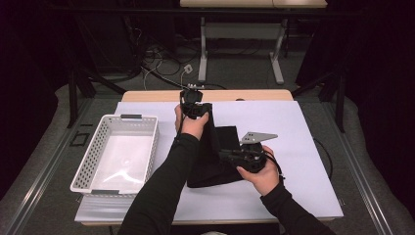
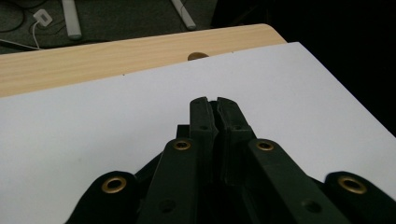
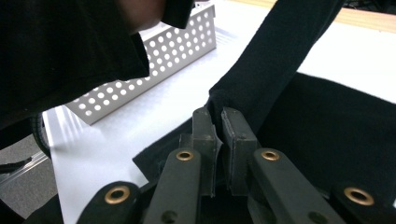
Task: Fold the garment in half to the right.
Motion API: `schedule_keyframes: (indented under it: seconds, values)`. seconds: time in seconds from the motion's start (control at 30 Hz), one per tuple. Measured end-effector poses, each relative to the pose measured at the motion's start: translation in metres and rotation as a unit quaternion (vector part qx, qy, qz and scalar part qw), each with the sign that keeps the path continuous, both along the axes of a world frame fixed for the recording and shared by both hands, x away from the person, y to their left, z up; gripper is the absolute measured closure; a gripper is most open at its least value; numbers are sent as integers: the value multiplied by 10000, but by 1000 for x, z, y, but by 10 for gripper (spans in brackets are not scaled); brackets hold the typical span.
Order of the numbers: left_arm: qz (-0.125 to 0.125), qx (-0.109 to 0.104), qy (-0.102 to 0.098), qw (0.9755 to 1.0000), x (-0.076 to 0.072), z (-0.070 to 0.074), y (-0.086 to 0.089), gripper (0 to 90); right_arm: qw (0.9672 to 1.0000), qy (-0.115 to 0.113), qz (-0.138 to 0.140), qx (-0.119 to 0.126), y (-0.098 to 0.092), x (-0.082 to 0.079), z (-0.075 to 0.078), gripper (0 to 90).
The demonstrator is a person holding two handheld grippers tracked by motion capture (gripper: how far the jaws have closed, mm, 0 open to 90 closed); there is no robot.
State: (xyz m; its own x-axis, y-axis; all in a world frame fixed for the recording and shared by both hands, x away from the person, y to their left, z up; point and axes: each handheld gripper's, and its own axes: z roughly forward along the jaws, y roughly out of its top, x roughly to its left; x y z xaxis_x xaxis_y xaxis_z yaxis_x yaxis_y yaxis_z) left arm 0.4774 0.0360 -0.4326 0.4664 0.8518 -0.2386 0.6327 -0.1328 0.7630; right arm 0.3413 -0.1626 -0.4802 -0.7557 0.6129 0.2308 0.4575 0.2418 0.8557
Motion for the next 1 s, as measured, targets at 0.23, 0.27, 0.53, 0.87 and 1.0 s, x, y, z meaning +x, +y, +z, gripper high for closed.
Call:
schedule_keyframes:
  seconds: [0.23,0.27,0.53,0.87,1.0]
  values:
    - [-62,11,36,10000,1,-5,-7,858,9999,88,-92,12,-8,0,-10,852]
    - [-65,16,36,10000,1,-5,-8,858,9999,111,-108,-5,-10,-1,-11,853]
    - [-167,-28,75,9998,2,-13,-16,858,9997,195,-173,-37,-16,-2,-18,853]
    - [-236,27,130,9996,2,-19,-23,857,9992,291,-256,-92,-24,-4,-29,853]
    - [-221,6,173,9996,2,-24,-24,857,9991,311,-249,-110,-24,-4,-31,853]
